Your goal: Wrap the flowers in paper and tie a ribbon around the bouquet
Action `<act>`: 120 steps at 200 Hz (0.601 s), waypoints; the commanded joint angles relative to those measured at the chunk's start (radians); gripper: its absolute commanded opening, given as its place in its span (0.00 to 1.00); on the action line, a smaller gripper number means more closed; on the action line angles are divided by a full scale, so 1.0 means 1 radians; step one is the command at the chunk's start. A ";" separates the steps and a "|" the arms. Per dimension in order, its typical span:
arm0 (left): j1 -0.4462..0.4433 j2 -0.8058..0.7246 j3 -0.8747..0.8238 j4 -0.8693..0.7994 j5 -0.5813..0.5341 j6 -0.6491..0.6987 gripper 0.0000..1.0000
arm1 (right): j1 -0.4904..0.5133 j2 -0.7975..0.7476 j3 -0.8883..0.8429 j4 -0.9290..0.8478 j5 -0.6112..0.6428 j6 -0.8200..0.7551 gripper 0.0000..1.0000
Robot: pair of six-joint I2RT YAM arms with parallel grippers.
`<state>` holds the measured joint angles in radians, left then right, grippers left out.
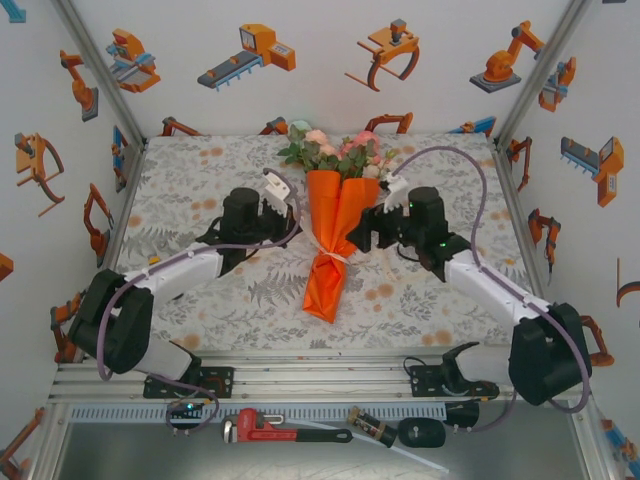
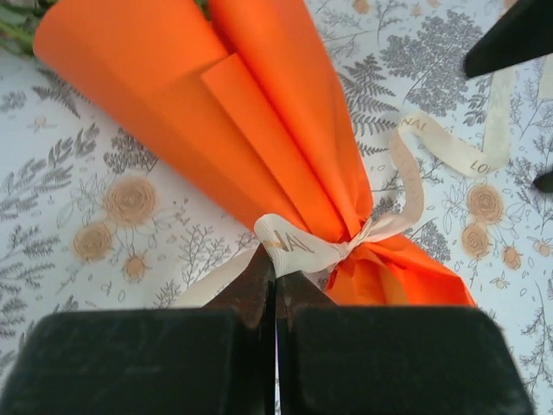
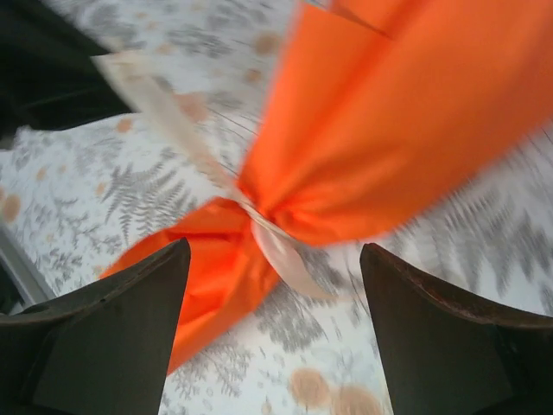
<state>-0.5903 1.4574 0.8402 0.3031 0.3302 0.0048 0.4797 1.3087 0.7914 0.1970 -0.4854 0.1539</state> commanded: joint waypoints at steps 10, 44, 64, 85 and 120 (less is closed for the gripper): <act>-0.008 -0.003 0.036 -0.033 0.001 0.056 0.02 | 0.079 0.146 0.083 0.189 -0.089 -0.148 0.71; -0.013 -0.013 0.029 -0.028 0.008 0.059 0.04 | 0.118 0.285 0.143 0.308 -0.120 -0.106 0.67; -0.014 -0.013 0.024 -0.024 0.018 0.058 0.05 | 0.120 0.347 0.163 0.393 -0.104 -0.060 0.63; -0.013 -0.016 0.017 -0.018 0.018 0.056 0.08 | 0.120 0.390 0.195 0.418 -0.118 -0.053 0.49; -0.012 -0.039 0.006 -0.030 -0.054 0.067 0.30 | 0.119 0.401 0.209 0.416 -0.177 -0.022 0.02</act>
<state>-0.5945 1.4574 0.8551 0.2790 0.3004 0.0509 0.5999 1.7149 0.9627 0.5365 -0.6254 0.1120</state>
